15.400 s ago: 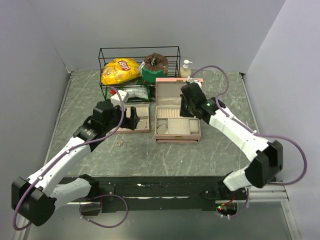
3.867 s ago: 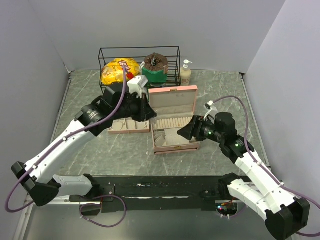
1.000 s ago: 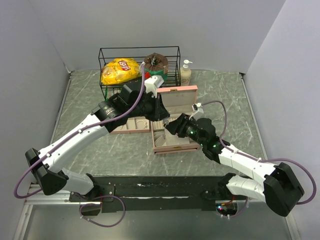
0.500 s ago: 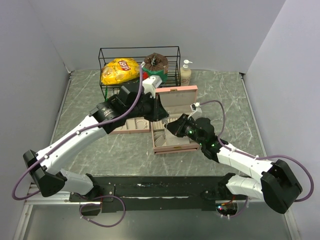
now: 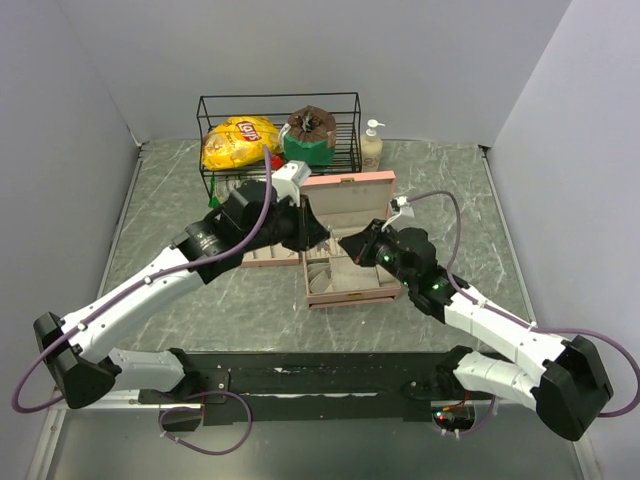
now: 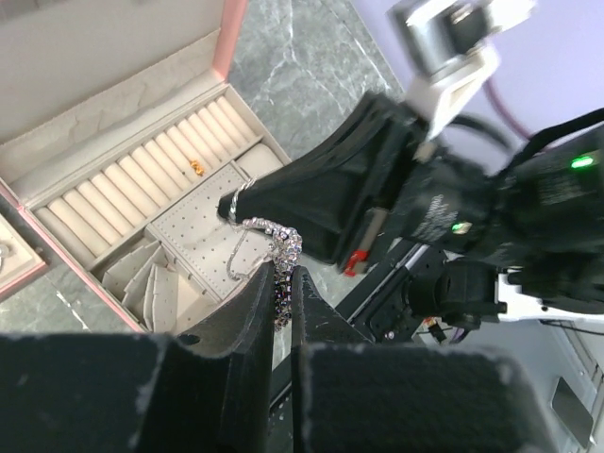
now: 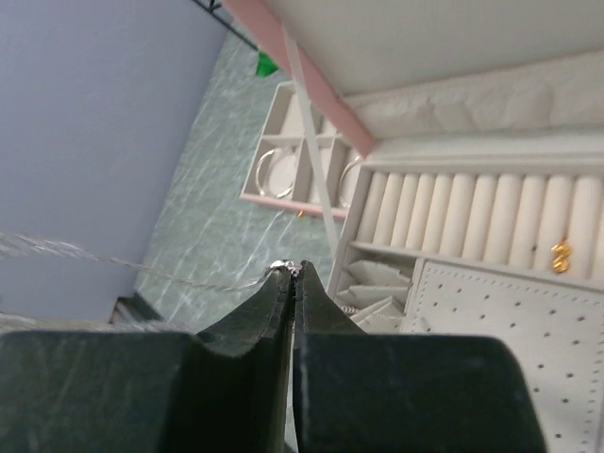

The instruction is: Organize the mixed jewelry

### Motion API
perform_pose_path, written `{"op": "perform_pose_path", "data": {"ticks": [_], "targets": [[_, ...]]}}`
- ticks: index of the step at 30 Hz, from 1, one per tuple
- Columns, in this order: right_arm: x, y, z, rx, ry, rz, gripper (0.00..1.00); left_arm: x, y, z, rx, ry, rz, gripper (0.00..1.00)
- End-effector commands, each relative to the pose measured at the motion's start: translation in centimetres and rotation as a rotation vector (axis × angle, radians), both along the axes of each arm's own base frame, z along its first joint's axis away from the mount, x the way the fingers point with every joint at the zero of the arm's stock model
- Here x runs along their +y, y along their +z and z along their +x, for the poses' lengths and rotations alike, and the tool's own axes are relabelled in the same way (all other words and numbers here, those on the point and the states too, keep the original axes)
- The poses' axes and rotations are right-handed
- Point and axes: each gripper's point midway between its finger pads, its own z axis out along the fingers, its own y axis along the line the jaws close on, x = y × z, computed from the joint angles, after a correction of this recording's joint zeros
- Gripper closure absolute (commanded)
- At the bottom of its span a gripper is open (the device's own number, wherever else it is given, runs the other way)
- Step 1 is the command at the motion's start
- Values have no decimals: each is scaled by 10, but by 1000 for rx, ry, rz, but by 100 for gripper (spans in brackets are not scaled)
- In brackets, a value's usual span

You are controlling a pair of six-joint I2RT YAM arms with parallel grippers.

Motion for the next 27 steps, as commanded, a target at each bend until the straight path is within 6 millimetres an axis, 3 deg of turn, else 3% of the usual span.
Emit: {"op": "perform_pose_path", "data": {"ticks": [1,14,17,21,27], "targets": [[-21,25,20,-71,-103,-93,100,-3,20,7,-68,42,-110,99],[-60,42,63,-96,-258,-219,100,-21,-2,37,-94,112,-152,99],[-70,43,76,-97,-280,-247,100,-31,-23,55,-72,151,-121,99],[-77,47,96,-91,-296,-264,100,-37,-41,70,-63,198,-99,99],[-77,51,121,-91,-303,-286,100,-40,-51,94,-95,283,-90,99]]}}
